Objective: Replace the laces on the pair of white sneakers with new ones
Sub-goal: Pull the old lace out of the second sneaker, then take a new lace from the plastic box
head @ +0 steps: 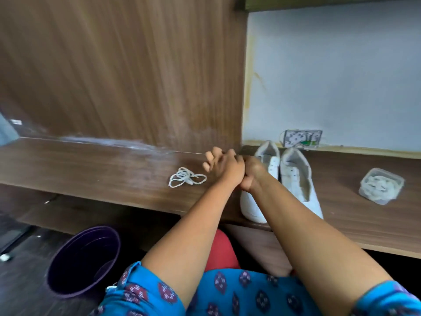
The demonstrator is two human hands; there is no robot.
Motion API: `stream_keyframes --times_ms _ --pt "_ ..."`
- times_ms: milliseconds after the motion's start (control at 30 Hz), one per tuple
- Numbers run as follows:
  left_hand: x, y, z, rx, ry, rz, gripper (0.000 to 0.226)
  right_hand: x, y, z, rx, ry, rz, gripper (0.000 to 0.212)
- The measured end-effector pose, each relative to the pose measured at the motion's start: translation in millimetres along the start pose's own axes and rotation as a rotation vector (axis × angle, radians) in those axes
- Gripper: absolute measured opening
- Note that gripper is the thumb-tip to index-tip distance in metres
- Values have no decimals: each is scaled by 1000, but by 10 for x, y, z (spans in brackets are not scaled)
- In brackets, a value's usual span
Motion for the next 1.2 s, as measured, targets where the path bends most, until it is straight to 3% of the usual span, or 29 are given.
stream_keyframes --times_ms 67,167,300,367,400,500,567,667,733,800,867,933,1000,1067,1133,1200 --pt "-158 219 -343 45 76 67 27 176 210 150 -131 -221 145 33" --pt "-151 440 -797 108 180 -20 25 362 610 305 -427 -489 293 33" --pt "-206 784 -1390 36 247 -82 34 723 1011 608 -629 -1054 116 18" --pt "-176 794 -1716 -76 276 -197 54 642 1142 680 -759 -1454 127 29" --pt "-130 838 -1907 -120 265 -251 72 583 1231 676 -791 -1517 200 38" --pt "-43 804 -2120 -117 279 -377 126 401 1269 587 -902 -1490 384 49" --pt "97 836 -2125 -67 263 -373 136 548 1309 752 -929 -1551 282 49" --pt "274 865 -2121 -82 131 -403 120 790 1386 1028 -866 -1562 105 44" --pt "271 864 -2125 -65 94 -372 102 892 1416 1055 -810 -1485 145 36" --pt "183 863 -2135 -150 -149 -265 79 960 1369 1112 -659 -1242 203 27" --pt "-9 823 -2250 -477 -598 -88 47 1093 1274 1405 -340 -785 194 18" --pt "-283 782 -2423 -851 -965 72 20 1363 1188 1755 -145 -472 202 23" --pt "-639 841 -2541 -1000 -1177 151 31 1710 1086 1997 -98 -453 183 22" --pt "-1166 972 -2661 -936 -1195 195 35 2116 857 2335 15 -404 122 21" --pt "-1694 1135 -2969 -861 -974 214 31 2507 623 2727 103 -283 23 23" --pt "-2043 1302 -3432 -836 -716 169 26 2761 587 3131 110 -543 -56 30"
Point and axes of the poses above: each hand's wrist, its own y-axis towards the middle knuckle, its own x-axis out of the palm, z = x × y, the point moved 8 cm from there along y, towards the middle knuckle, and after that the axes turned 13 degrees about z, right-handed, at the moved point
